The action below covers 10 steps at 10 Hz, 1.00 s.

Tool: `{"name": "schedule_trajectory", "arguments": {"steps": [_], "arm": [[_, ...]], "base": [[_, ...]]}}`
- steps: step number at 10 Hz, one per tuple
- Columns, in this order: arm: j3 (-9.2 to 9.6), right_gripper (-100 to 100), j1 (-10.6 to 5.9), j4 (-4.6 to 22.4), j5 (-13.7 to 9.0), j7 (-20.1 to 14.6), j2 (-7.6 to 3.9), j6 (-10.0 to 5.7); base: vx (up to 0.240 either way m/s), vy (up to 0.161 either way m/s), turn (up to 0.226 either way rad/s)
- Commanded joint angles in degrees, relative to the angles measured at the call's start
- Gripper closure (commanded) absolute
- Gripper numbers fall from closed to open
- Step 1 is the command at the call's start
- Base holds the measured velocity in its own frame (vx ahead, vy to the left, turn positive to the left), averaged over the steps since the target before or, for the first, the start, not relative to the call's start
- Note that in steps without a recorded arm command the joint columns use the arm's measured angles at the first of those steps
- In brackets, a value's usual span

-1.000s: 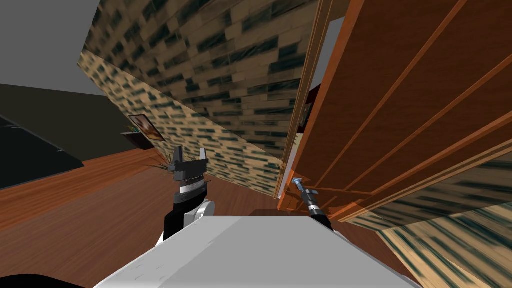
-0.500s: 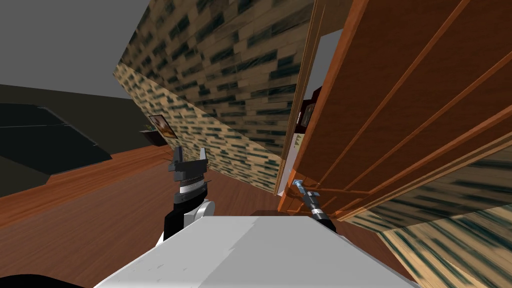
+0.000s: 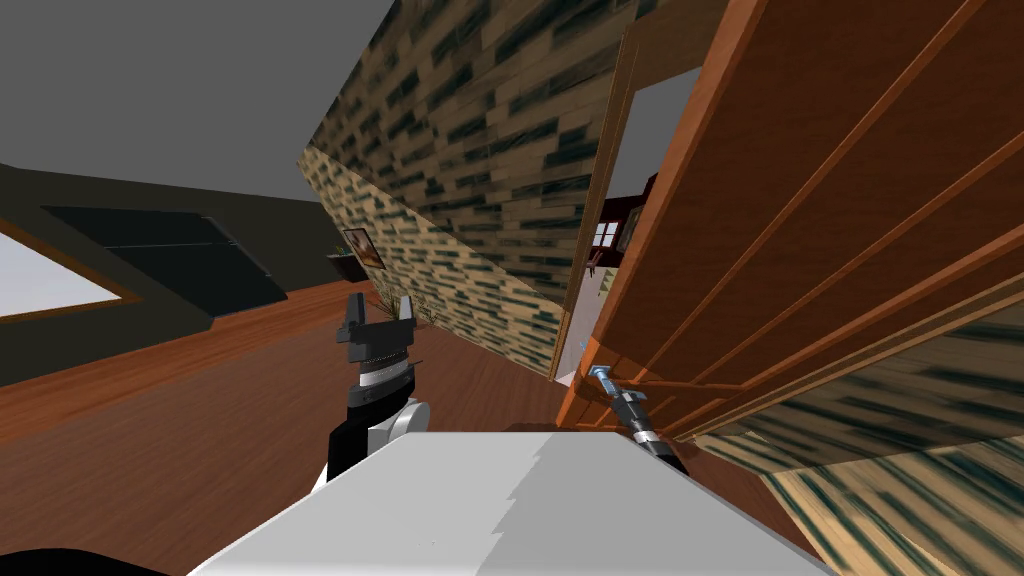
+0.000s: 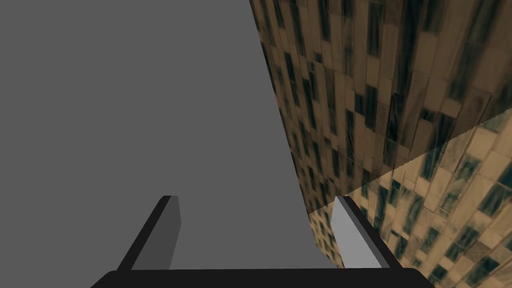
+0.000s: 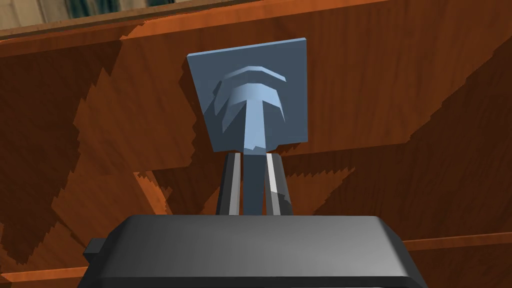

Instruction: Pull the door open

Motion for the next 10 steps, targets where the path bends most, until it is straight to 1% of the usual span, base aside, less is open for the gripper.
{"name": "schedule_trajectory", "arguments": {"steps": [1,2,3,4,7,9,10], "arm": [[0.64,100,1.07,0.29,0.02,-0.79,-0.71,-1.75],[1.05,100,1.61,0.51,0.06,-1.26,-1.14,-2.73],[0.95,100,0.89,1.08,0.15,-0.95,-0.64,-2.31],[1.51,100,1.65,1.76,0.14,-1.43,-0.96,-3.87],[2.14,100,2.60,2.77,0.01,-2.05,-1.57,-6.21],[2.60,100,3.29,3.50,-0.08,-2.49,-2.02,-7.90],[2.91,100,3.76,4.00,-0.15,-2.80,-2.32,-9.06]], "base": [[-0.224,-0.073,0.162],[-0.219,-0.061,0.141],[-0.104,-0.022,0.028],[-0.157,-0.059,0.187],[-0.217,-0.098,0.215],[-0.226,-0.064,0.181],[-0.224,-0.062,0.218]]}}
